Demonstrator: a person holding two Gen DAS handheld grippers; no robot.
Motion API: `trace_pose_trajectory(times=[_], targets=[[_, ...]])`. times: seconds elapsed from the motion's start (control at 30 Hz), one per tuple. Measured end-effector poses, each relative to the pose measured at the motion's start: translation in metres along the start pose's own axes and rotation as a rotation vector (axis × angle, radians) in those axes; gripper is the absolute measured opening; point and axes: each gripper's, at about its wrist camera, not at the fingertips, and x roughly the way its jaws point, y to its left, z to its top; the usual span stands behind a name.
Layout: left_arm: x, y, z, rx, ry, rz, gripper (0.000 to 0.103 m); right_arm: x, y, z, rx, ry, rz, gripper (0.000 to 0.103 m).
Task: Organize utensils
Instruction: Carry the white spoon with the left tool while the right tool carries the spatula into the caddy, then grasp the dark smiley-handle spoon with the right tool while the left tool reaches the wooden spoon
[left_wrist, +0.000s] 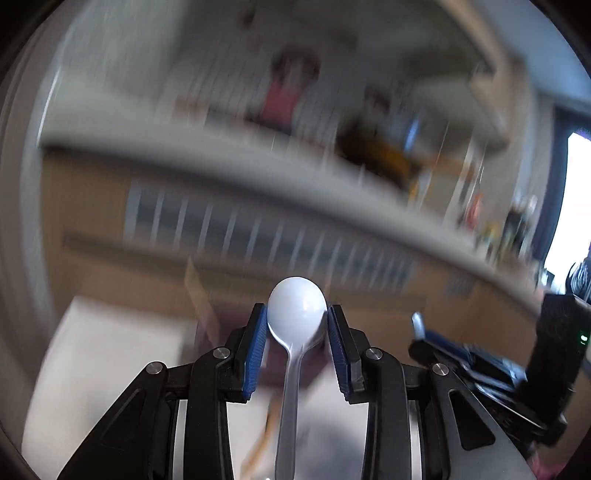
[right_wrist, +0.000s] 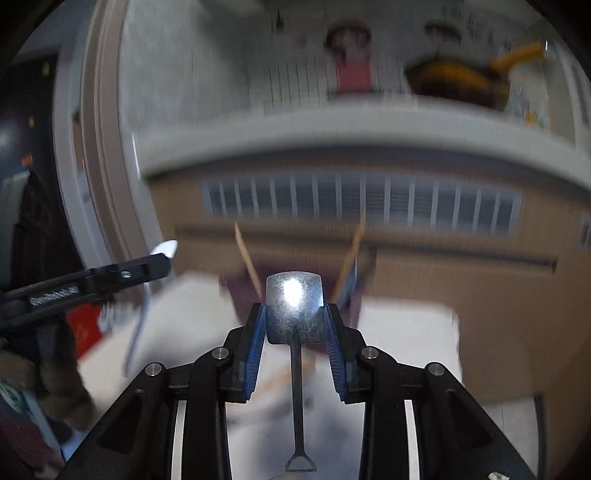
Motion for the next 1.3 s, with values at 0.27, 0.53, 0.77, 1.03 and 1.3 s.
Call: trace_pose_trajectory(times=[0.27,0.53,0.77,1.03,1.3], targets=[[0.062,0.018,0.024,-0.016,-0.231,0.019,0.034,0.039,-0.004,0.083,0.003,-0.27,-0.048,0.03],[0.129,0.046,-0.003,-0.036,-0.188,0.078,0.034,0.134,-0.023,0.068,0.072,-0.145,-0.059,0.03],[0.146,0.047,-0.029,-0.019,-0.145,0.079,0.04,0.157,-0.026,0.043,0.049,-0.103,-0.099,0.031],[0.082,0.06,-0.048,-0.006,0.006,0.18,0.06,0.104,-0.024,0.007,-0.012,0.024,-0.074,0.05],[0.018,0.09,-0.089,-0.063,0.212,0.331,0.063,0.082,-0.008,-0.047,-0.038,0.232,-0.084,0.056]])
